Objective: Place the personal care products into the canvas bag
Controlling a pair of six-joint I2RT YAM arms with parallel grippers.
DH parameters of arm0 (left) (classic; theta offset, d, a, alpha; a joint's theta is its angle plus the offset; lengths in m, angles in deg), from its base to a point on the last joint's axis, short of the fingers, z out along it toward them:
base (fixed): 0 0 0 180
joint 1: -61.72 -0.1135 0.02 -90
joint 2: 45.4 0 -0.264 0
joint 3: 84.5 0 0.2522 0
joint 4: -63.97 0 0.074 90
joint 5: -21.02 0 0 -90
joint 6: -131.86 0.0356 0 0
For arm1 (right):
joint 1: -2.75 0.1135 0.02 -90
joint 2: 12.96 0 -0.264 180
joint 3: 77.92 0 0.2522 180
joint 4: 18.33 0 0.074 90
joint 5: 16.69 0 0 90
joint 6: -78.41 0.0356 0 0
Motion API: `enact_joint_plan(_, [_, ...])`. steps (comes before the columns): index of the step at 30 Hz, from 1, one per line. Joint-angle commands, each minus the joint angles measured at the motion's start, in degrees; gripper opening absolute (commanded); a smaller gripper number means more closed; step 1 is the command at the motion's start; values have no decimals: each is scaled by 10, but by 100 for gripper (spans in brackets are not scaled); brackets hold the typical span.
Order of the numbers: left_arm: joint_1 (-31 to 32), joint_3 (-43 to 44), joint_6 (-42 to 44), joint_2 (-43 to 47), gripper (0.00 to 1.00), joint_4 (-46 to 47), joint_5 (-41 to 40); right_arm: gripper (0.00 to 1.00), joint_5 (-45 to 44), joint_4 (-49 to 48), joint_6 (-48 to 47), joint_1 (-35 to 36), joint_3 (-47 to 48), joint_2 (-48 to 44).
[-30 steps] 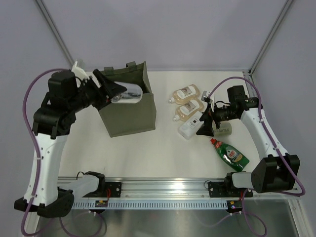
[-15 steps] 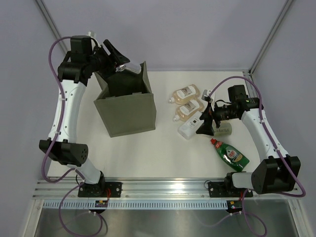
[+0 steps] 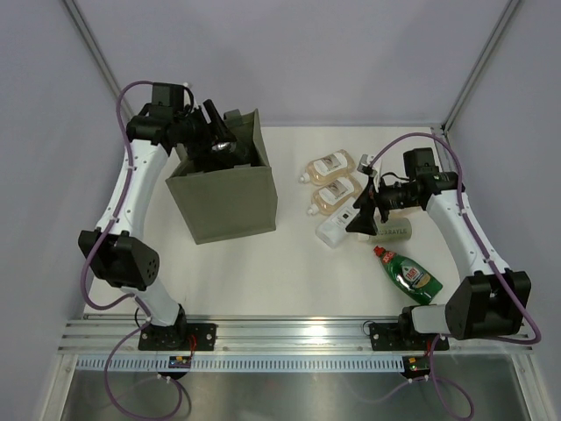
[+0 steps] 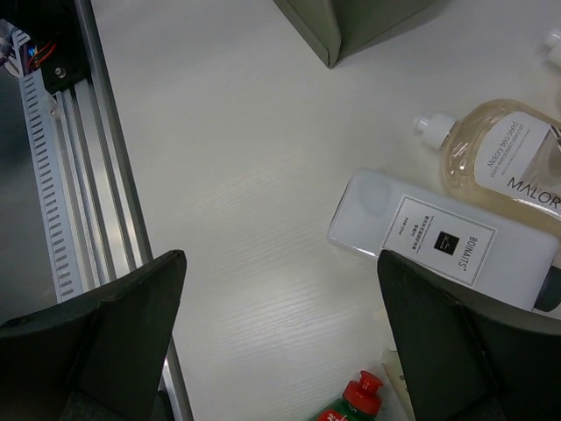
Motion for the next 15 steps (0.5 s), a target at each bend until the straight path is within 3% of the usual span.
enact_joint_plan(1, [27,2,29,8,21,107,-11,99,-9,-28,17,-1,6,18])
enact_joint_plan(4, [40,-11,32,1,38,127,-24,99,-14,-35,22,-1,3,27])
enact_joint_plan(6, [43,-18,37,-2,57,135,-23,100,-17,-40,27,-1,1,32])
enact_joint_plan(10, [45,-49,56,-2,78,152,-21,100,-27,-63,59,-1,-4,60])
enact_joint_plan(15, [45,-69,72,3,86,159,-11,99,-36,-67,52,1,4,95])
